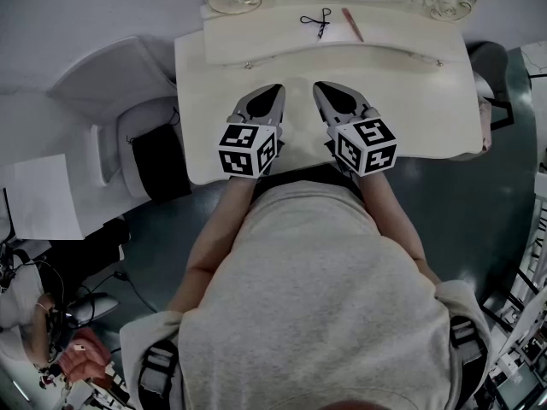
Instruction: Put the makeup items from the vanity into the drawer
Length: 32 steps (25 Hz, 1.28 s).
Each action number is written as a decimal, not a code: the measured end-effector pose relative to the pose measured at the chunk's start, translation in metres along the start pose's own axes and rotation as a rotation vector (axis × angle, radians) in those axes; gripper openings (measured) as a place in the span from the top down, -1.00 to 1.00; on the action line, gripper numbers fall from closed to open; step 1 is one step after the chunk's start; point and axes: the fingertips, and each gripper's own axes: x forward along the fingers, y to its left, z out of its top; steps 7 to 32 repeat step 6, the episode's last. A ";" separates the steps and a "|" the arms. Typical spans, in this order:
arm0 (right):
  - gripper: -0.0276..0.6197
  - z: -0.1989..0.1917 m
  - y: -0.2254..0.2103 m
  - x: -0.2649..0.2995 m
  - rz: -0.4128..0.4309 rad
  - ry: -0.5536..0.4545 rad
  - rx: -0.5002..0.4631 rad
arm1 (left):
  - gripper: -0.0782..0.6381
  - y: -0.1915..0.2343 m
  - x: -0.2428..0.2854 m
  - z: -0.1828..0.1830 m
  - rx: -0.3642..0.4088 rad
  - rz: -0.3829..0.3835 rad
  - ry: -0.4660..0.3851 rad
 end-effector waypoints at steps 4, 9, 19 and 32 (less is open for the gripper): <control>0.89 -0.001 0.003 0.000 -0.001 0.011 -0.033 | 0.76 -0.001 -0.001 -0.003 0.002 -0.014 0.006; 0.89 0.000 0.005 0.001 0.003 0.015 -0.051 | 0.76 -0.002 -0.002 -0.005 0.002 -0.022 0.011; 0.89 0.000 0.005 0.001 0.003 0.015 -0.051 | 0.76 -0.002 -0.002 -0.005 0.002 -0.022 0.011; 0.89 0.000 0.005 0.001 0.003 0.015 -0.051 | 0.76 -0.002 -0.002 -0.005 0.002 -0.022 0.011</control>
